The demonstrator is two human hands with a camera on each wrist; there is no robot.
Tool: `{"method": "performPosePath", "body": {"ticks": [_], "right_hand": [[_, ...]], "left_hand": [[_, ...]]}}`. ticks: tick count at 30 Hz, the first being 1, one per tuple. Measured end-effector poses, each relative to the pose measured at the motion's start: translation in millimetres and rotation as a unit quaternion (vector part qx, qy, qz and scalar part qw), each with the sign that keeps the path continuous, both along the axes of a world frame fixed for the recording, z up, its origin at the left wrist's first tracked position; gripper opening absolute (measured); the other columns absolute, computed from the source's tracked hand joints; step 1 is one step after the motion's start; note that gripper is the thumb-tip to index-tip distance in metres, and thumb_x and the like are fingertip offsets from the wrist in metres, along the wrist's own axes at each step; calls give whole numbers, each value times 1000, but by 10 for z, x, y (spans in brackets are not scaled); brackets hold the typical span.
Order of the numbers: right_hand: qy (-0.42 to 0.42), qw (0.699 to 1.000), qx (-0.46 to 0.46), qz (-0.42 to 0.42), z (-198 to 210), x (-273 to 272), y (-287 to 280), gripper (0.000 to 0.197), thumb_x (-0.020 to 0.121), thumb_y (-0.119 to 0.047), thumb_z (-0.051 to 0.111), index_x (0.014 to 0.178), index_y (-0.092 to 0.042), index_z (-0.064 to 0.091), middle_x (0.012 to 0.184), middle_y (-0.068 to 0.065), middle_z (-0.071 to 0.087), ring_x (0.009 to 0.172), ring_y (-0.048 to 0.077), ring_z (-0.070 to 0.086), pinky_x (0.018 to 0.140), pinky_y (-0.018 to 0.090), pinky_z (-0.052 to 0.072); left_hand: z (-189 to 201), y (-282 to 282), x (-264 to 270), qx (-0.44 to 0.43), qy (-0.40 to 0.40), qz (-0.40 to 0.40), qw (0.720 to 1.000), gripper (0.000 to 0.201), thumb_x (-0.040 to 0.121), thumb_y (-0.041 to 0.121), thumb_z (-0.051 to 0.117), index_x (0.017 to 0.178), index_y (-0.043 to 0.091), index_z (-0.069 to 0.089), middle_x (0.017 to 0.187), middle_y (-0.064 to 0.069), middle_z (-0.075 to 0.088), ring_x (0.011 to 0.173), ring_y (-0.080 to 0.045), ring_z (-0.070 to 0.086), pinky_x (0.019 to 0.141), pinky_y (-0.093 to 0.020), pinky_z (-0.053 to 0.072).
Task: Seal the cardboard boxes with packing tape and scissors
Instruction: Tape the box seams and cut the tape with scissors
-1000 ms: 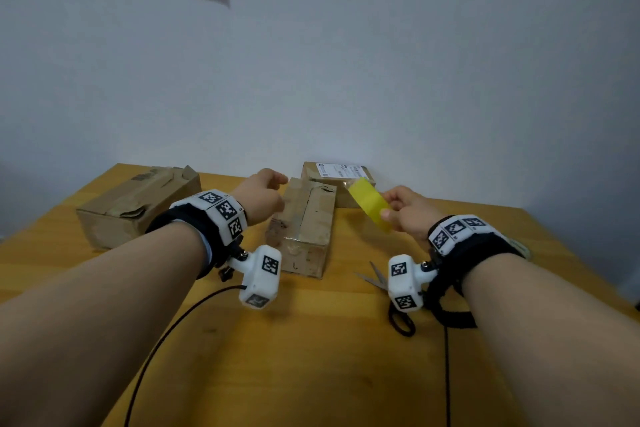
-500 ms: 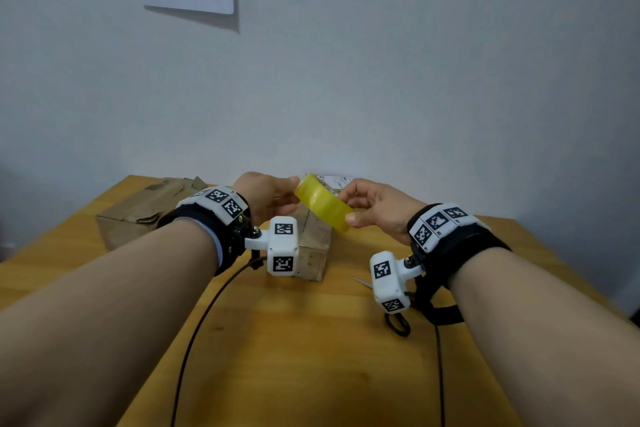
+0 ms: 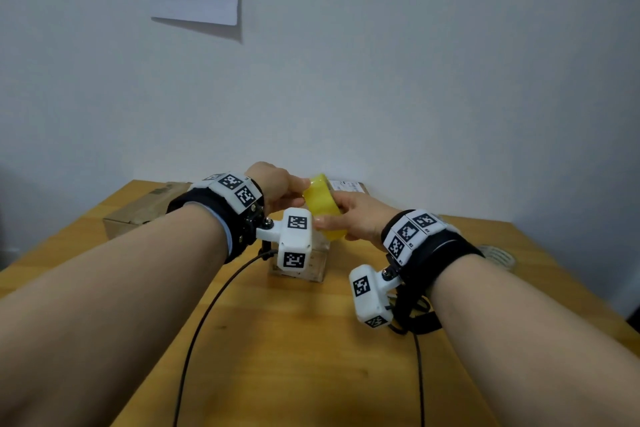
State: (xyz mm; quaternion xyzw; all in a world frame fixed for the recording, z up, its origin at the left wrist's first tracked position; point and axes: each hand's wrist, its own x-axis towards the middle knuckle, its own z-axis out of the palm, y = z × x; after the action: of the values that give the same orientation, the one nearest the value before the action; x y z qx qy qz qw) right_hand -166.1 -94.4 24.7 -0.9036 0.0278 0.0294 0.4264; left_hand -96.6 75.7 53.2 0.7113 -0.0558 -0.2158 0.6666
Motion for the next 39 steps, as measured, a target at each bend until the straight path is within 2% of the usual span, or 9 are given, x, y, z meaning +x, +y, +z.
{"method": "performPosePath", "body": {"ticks": [3, 6, 10, 14, 17, 21, 27, 32, 39], "right_hand": [[-52, 998, -24, -40, -31, 14, -47, 45, 86, -28, 74, 128, -26, 60, 113, -6, 67, 108, 16, 62, 94, 40, 51], [-94, 993, -49, -53, -10, -7, -73, 42, 83, -24, 77, 123, -24, 64, 105, -8, 67, 105, 17, 63, 98, 40, 50], [-133, 984, -110, -50, 49, -70, -80, 19, 81, -22, 78, 89, -29, 62, 86, -8, 64, 87, 16, 60, 79, 31, 46], [-157, 973, -162, -41, 63, -110, -61, 29, 82, -22, 77, 72, -31, 51, 75, -13, 55, 77, 13, 52, 68, 26, 39], [-168, 969, -171, -53, 48, -118, -50, 22, 83, -25, 76, 78, -27, 54, 81, -7, 59, 81, 16, 55, 71, 30, 41], [-185, 965, -176, -64, 59, -134, -33, 20, 84, -22, 75, 83, -18, 56, 80, -5, 57, 81, 18, 54, 69, 29, 39], [-202, 953, -219, -62, 72, -142, 12, 23, 84, -21, 75, 83, -27, 53, 97, -2, 55, 89, 15, 49, 78, 27, 38], [-205, 949, -235, -54, 33, -122, 26, 26, 83, -19, 76, 85, -30, 52, 97, -4, 54, 92, 16, 50, 81, 27, 37], [-199, 942, -265, -51, -15, -92, 33, 19, 82, -22, 77, 95, -18, 64, 100, -1, 61, 96, 20, 55, 89, 36, 45]], "left_hand": [[68, 3, -56, 16, 34, -34, 999, 12, 88, 12, 67, 96, 4, 63, 77, -9, 65, 57, -18, 61, 53, -28, 51], [106, 2, -73, 22, 75, -55, 995, 16, 88, 19, 67, 94, 6, 60, 76, -5, 64, 53, -19, 62, 53, -29, 53], [82, 21, -54, -8, 108, -72, 991, 17, 89, 21, 65, 92, 6, 59, 72, -5, 61, 57, -19, 59, 60, -31, 53], [46, 52, -83, -19, 90, -67, 994, 9, 89, 12, 62, 85, 4, 61, 71, -7, 61, 59, -18, 57, 63, -29, 52], [30, 70, -96, -45, 80, -57, 994, 15, 89, 4, 54, 76, 4, 62, 72, -9, 61, 62, -19, 57, 67, -29, 51], [-3, 80, -106, -73, 88, -47, 992, 22, 93, 6, 51, 75, 4, 64, 70, -8, 65, 64, -16, 59, 68, -28, 51], [-38, 109, -140, -82, 108, -60, 989, 11, 93, 7, 56, 86, 3, 63, 64, -6, 65, 54, -13, 61, 54, -22, 56], [-55, 137, -129, -50, 120, -87, 988, 11, 93, 10, 58, 85, 5, 63, 61, -3, 63, 52, -10, 59, 64, -23, 52], [-44, 168, -158, -6, 132, -104, 986, 19, 94, 10, 55, 76, 4, 61, 55, -4, 59, 45, -12, 54, 57, -23, 50]]}}
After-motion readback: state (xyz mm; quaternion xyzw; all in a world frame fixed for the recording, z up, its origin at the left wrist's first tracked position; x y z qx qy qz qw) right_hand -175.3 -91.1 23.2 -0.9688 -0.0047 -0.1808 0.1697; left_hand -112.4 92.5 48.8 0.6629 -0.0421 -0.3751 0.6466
